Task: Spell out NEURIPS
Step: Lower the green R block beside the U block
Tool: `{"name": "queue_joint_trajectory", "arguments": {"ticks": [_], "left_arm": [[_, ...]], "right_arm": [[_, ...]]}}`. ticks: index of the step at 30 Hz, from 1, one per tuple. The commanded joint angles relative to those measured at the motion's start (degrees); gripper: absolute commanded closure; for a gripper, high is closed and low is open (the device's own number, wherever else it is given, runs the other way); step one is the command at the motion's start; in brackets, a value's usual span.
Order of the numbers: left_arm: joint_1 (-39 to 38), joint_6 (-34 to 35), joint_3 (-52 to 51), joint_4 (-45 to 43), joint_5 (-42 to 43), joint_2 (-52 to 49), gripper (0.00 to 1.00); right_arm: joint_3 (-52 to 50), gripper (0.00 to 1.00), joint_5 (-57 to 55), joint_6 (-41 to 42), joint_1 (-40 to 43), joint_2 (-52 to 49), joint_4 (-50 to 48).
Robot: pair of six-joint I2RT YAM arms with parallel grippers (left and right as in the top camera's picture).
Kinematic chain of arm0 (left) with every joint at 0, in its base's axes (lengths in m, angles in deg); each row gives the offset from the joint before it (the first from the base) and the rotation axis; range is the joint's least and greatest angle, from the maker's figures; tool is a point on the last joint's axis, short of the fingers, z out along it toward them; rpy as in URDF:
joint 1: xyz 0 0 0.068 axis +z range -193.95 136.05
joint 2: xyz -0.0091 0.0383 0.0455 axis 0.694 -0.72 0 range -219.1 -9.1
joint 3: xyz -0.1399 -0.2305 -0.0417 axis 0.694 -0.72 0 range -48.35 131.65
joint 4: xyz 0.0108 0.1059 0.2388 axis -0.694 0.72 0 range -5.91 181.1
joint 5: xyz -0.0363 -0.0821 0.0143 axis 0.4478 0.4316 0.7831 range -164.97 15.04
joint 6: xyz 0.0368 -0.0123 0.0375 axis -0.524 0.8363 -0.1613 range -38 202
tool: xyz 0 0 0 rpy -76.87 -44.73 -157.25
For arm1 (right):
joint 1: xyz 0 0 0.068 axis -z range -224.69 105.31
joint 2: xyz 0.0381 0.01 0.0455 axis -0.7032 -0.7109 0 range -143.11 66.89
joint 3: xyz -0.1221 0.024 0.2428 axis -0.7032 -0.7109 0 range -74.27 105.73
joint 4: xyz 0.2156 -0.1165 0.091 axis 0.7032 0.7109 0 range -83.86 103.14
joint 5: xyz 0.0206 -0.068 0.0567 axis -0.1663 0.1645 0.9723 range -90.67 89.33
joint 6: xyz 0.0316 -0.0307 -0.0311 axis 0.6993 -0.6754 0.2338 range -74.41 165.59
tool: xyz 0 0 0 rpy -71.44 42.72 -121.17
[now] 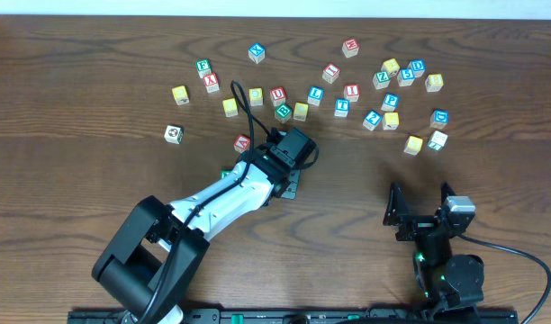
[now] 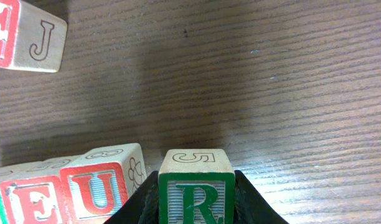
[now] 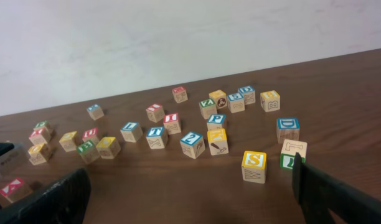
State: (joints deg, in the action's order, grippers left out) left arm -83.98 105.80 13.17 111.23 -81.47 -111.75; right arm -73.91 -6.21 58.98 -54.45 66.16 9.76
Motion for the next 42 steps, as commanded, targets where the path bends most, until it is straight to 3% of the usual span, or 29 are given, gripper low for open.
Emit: {"name": "queue_joint_trajectory", "arguments": {"ticks": [1, 42], "left_arm": [[-0.11, 2.08, -0.55, -0.07, 0.09, -0.39, 0.93], [-0.92, 4.59, -0.55, -3.26, 0.90, -3.96, 0.93]], "right_arm": [[-0.04, 0.01, 0.11, 0.48, 0.17, 0.13, 0.22], [-0.04, 0.01, 0.11, 0.48, 0.17, 0.13, 0.22]]}}
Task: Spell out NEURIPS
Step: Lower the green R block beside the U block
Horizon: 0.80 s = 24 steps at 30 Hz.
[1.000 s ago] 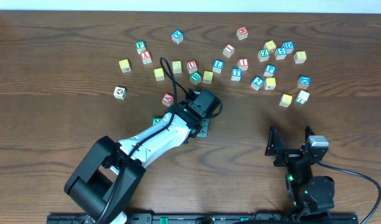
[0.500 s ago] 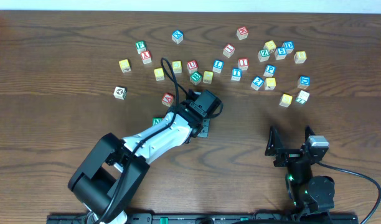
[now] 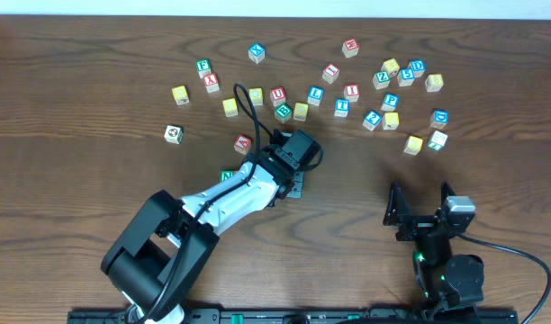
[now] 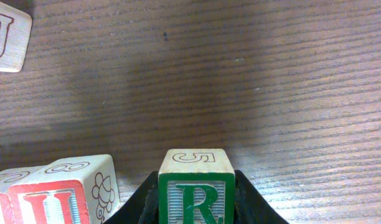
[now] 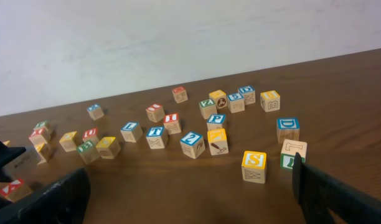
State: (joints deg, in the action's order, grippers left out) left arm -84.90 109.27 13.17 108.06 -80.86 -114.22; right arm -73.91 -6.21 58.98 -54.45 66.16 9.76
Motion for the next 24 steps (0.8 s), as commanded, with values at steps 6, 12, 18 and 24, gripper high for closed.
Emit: {"name": "queue_joint_trajectory", "arguments": {"ticks": [6, 12, 18, 24], "left_arm": [[0.00, 2.29, -0.55, -0.33, -2.78, -1.49, 0.93], [0.00, 3.37, -0.55, -0.70, -4.55, -1.51, 0.93], [0.00, 3.52, -0.55, -0.72, -4.94, -1.51, 0.93], [0.00, 4.44, -0.55, -0.70, -5.16, -1.51, 0.93]], "right_arm": [[-0.04, 0.01, 0.11, 0.48, 0.17, 0.13, 0.24], [-0.04, 0.01, 0.11, 0.48, 0.17, 0.13, 0.22], [-0.04, 0.01, 0.11, 0.48, 0.17, 0.13, 0.22], [-0.04, 0.01, 0.11, 0.48, 0.17, 0.13, 0.24]]}}
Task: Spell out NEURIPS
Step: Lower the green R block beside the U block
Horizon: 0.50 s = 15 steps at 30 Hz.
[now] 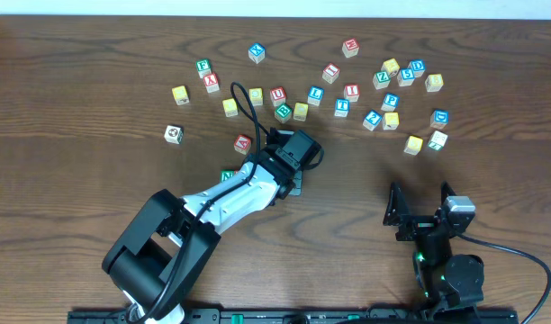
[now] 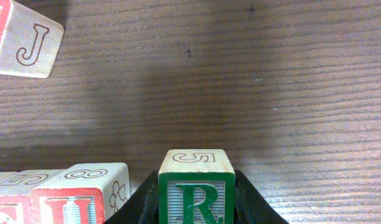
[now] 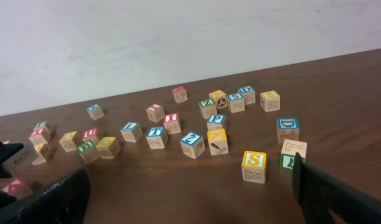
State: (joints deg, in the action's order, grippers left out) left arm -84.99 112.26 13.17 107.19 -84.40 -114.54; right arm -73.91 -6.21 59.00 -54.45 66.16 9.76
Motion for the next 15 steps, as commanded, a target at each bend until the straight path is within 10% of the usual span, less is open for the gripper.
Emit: {"name": "queue_joint_trajectory", "arguments": {"ticks": [1, 15], "left_arm": [[0.07, 1.88, -0.55, 0.26, -1.55, -1.18, 0.92], [-0.20, 3.13, -0.55, 2.73, -0.04, -1.18, 0.93]], "right_arm": [[-0.04, 0.01, 0.11, 0.46, 0.17, 0.13, 0.24], [-0.04, 0.01, 0.11, 0.46, 0.17, 0.13, 0.24]]}}
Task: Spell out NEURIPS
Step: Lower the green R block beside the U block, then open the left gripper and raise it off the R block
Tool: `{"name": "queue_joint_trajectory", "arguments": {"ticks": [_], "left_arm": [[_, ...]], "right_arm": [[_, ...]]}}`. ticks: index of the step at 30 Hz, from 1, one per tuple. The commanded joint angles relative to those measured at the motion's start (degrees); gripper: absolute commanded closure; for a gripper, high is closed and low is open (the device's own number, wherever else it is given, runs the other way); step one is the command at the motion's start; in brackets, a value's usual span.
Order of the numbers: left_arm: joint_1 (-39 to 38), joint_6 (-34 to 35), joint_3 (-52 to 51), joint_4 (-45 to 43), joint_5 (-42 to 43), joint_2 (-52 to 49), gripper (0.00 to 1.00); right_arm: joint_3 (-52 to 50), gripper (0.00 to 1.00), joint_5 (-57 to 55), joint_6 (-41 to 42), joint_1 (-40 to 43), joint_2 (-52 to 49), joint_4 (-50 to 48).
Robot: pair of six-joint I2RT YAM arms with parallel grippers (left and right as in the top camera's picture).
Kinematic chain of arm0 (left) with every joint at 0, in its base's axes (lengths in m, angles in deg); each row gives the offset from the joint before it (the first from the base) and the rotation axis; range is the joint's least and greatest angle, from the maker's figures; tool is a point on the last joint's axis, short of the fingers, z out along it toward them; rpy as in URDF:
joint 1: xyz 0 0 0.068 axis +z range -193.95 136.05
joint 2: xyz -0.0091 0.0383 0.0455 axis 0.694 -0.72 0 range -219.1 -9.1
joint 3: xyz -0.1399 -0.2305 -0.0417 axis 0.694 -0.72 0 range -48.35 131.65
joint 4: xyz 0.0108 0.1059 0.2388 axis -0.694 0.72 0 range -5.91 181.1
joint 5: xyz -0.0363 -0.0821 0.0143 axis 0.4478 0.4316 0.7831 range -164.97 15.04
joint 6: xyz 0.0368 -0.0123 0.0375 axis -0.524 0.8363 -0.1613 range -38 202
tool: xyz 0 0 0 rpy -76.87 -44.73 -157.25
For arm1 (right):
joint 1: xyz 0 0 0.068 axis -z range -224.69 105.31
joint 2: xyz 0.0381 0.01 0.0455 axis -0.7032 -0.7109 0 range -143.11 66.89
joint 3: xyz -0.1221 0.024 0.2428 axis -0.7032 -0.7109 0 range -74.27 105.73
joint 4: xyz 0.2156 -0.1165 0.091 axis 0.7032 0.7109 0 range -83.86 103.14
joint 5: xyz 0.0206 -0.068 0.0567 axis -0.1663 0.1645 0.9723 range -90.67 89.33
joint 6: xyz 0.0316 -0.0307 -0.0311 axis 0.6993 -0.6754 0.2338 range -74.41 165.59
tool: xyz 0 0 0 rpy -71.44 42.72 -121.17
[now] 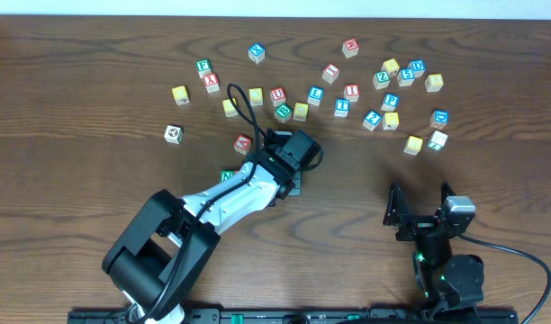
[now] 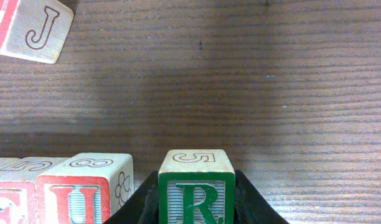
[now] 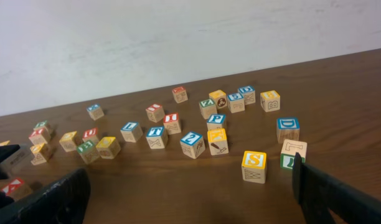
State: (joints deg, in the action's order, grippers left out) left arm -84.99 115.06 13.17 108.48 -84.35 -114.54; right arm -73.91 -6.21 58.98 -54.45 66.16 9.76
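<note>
My left gripper (image 2: 197, 202) is shut on a green R block (image 2: 197, 183), its black fingers (image 2: 248, 200) pressed to both sides. Just left of it stands a red U block (image 2: 78, 193) with a small gap between them, and a red E block (image 2: 2, 202) beyond that at the frame edge. In the overhead view the left gripper (image 1: 290, 168) is at mid-table and a green N block (image 1: 227, 176) peeks out beside the arm. My right gripper (image 3: 190, 196) is open and holds nothing. A yellow S block (image 3: 254, 166) lies ahead of it.
A J block (image 2: 32, 26) lies tilted beyond the row. Several loose letter blocks (image 1: 351, 91) are scattered across the far half of the table (image 1: 77, 72), among them a blue P (image 3: 216, 119) and a red I (image 3: 172, 121).
The left gripper, still shut on the R block, has shifted slightly; the U block now shows a little nearer to the R. The right arm has not moved.
The left gripper held the R block just right of the U block throughout. The gap between R and U looked narrow, then wider, then narrower again. The right gripper stayed open at the near right.
</note>
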Motion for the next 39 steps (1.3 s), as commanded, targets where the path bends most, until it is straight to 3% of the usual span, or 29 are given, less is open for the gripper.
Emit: {"name": "queue_joint_trajectory", "arguments": {"ticks": [1, 12, 17, 23, 39], "left_arm": [[-0.20, 0.31, -0.55, 1.53, -0.09, -1.18, 0.93], [-0.20, 0.48, -0.55, 1.90, -0.09, -1.18, 0.92], [-0.20, 0.46, -0.55, 1.88, -0.09, -1.18, 0.73], [-0.20, 0.44, -0.55, 1.84, -0.11, -1.18, 0.57], [-0.20, -0.87, 0.31, 1.97, -0.09, -1.16, 0.57]], "right_arm": [[-0.04, 0.01, 0.11, 0.48, 0.17, 0.13, 0.24], [-0.04, 0.01, 0.11, 0.48, 0.17, 0.13, 0.24], [-0.04, 0.01, 0.11, 0.48, 0.17, 0.13, 0.24], [-0.04, 0.01, 0.11, 0.48, 0.17, 0.13, 0.22], [-0.04, 0.01, 0.11, 0.48, 0.17, 0.13, 0.24]]}}
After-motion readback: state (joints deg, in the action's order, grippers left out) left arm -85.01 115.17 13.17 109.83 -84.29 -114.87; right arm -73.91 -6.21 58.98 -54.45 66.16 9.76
